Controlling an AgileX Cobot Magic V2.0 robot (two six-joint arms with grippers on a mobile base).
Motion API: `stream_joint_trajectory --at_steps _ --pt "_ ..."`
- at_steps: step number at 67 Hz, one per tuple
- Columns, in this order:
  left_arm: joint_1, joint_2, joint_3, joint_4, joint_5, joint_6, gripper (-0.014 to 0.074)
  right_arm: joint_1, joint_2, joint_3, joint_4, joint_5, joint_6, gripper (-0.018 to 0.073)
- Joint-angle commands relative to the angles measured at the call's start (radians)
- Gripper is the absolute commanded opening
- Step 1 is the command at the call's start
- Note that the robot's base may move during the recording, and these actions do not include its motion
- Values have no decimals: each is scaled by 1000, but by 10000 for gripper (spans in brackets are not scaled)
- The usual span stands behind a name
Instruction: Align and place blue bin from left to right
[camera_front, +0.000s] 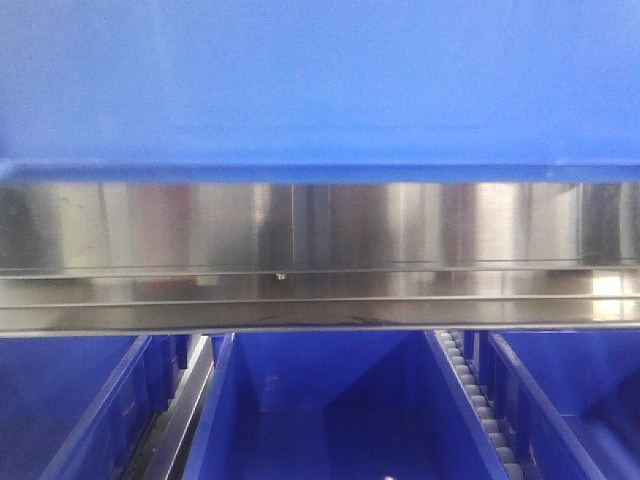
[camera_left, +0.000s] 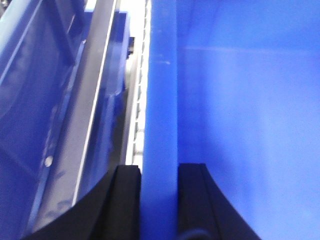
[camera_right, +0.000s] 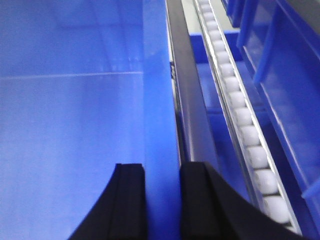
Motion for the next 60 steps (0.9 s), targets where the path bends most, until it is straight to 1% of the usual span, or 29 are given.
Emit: stream_joint_trajectory --at_steps 1,12,22,48,60 --pt "-25 -14 9 -24 -76 -9 -111 13 -12 -10 -6 -126 18 -80" --pt "-25 -18 9 -15 -103 -9 -111 13 -12 -10 -6 -126 18 -80" --pt "-25 -26 9 15 -114 -9 -111 13 -12 -10 -6 -121 18 -80" --pt "-25 -26 9 14 -134 -9 -111 13 -12 -10 -6 -115 18 -80" --pt "-25 -26 9 32 -136 -9 -111 13 -12 -10 -6 -115 18 -80"
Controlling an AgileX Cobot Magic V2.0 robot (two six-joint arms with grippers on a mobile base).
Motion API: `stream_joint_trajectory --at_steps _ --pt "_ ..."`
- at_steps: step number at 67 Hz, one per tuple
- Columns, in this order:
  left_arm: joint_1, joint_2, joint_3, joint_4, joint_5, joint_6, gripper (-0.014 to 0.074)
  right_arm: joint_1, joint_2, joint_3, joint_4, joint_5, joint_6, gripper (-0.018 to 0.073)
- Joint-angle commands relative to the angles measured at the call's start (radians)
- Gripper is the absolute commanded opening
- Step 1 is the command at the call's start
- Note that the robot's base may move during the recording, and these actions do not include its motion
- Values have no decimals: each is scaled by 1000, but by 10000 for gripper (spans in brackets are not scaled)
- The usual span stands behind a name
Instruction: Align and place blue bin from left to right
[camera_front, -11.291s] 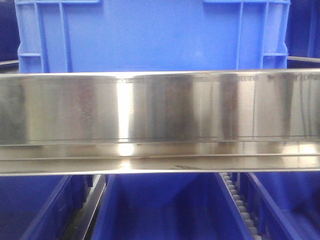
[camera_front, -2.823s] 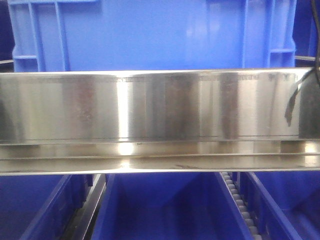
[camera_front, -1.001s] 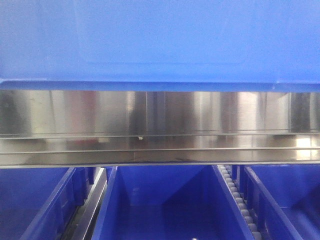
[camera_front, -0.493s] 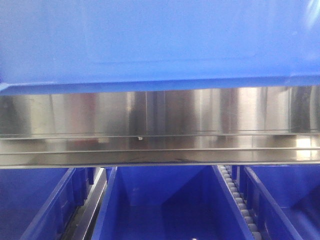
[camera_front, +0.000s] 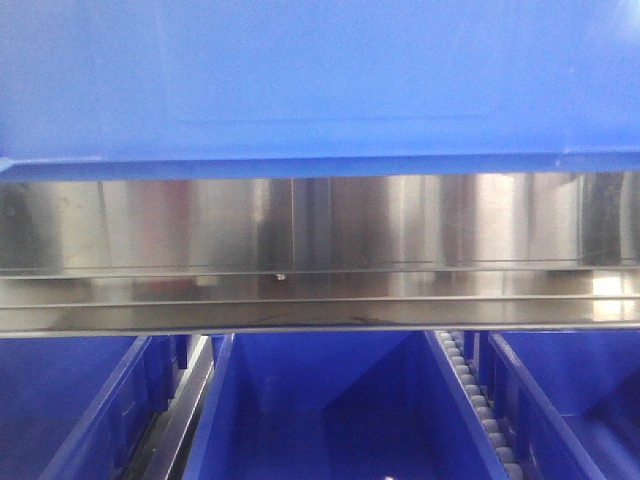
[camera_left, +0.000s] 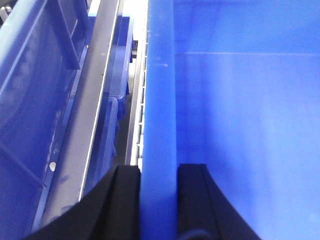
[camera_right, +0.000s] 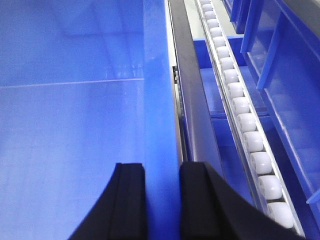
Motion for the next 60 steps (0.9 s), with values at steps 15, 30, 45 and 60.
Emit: stream_joint_trajectory --at_steps 15,30,45,60 --pt "-21 -16 -8 29 -125 -8 -111 13 -12 -10 -4 -107 14 -80" --pt "-21 -16 -8 44 -127 -8 -111 13 -12 -10 -4 -107 14 -80" --pt "-21 -16 -8 25 -116 -8 -111 13 -12 -10 -4 -107 14 -80" --pt "-21 -16 -8 -3 -105 -8 -111 13 -12 -10 -4 -121 14 -80"
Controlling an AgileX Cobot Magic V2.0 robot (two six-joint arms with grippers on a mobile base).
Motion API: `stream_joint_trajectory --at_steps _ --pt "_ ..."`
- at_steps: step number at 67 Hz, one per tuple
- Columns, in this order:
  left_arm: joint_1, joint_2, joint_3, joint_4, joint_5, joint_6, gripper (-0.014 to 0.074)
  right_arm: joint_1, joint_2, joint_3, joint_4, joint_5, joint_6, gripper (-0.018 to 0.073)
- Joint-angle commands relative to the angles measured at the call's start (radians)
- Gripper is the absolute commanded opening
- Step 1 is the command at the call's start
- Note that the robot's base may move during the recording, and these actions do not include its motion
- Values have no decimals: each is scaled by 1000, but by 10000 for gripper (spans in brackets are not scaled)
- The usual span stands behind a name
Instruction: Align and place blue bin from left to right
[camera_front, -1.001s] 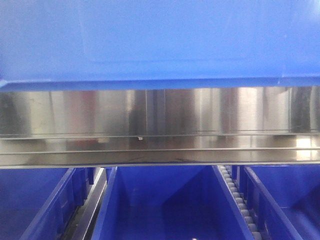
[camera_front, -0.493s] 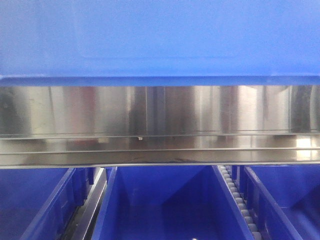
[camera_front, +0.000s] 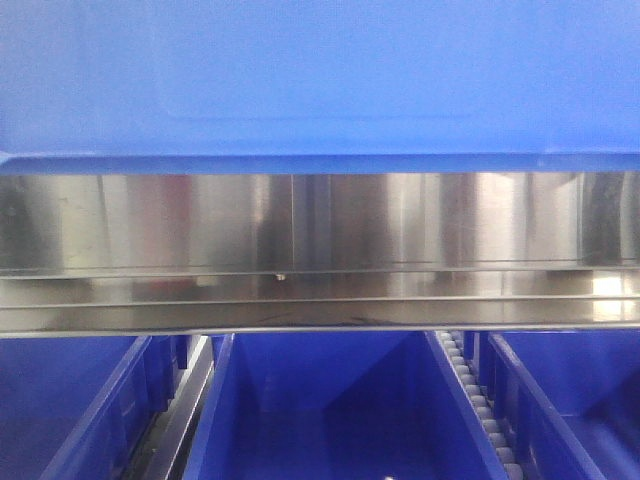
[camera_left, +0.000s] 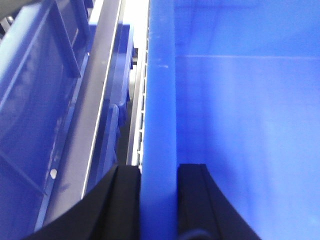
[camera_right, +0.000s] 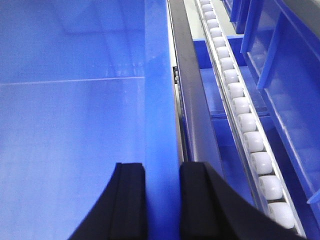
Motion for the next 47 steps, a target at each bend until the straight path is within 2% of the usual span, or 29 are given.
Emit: stream_joint_trajectory --at_steps 1,24,47 --pt "-19 -16 -10 -19 -85 -8 -111 13 -12 -10 -2 -122 8 -80" --pt "-19 -16 -10 -19 -77 -8 -111 13 -12 -10 -2 -192 8 -80" --pt "-19 -16 -10 -19 -83 -8 -111 13 -12 -10 -2 -206 8 -80"
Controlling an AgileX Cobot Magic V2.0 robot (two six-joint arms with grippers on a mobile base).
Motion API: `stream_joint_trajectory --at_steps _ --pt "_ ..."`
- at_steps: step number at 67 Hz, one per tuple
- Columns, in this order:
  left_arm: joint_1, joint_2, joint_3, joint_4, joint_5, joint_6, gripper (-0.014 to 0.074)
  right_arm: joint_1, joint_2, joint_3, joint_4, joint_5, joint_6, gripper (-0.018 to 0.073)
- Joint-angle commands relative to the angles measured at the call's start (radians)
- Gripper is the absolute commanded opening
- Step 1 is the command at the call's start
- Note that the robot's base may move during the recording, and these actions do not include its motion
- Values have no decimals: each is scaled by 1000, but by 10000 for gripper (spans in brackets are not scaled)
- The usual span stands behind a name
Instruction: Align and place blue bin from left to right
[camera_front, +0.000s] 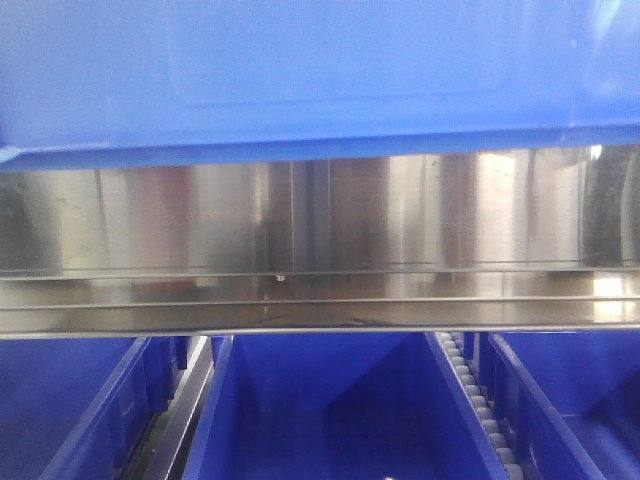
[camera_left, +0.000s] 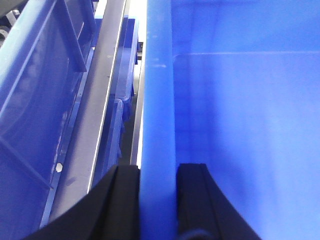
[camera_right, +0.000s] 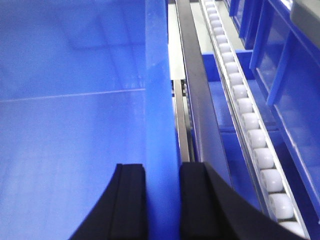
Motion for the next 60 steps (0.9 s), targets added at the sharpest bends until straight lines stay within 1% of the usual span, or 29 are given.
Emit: stream_joint_trajectory --at_steps 1,5,19,27,36,48,60 --pt "-19 -16 -10 -19 -108 -8 -111 13 -12 -10 9 -148 8 -80" --pt "-19 -16 -10 -19 -108 -8 -111 13 -12 -10 11 -140 8 -80" --pt "-19 -16 -10 -19 -108 -8 -111 13 -12 -10 17 -44 8 -80" --pt "-19 -16 -10 -19 -108 -8 -111 13 -12 -10 22 -41 8 -80" --pt "-19 -16 -10 -19 -108 -8 -111 13 -12 -10 59 -30 8 -80" --pt "-19 -16 -10 -19 -108 -8 -111 13 -12 -10 63 -28 8 -80" --pt "-19 -16 -10 -19 -108 -8 -111 13 -12 -10 70 5 8 -80"
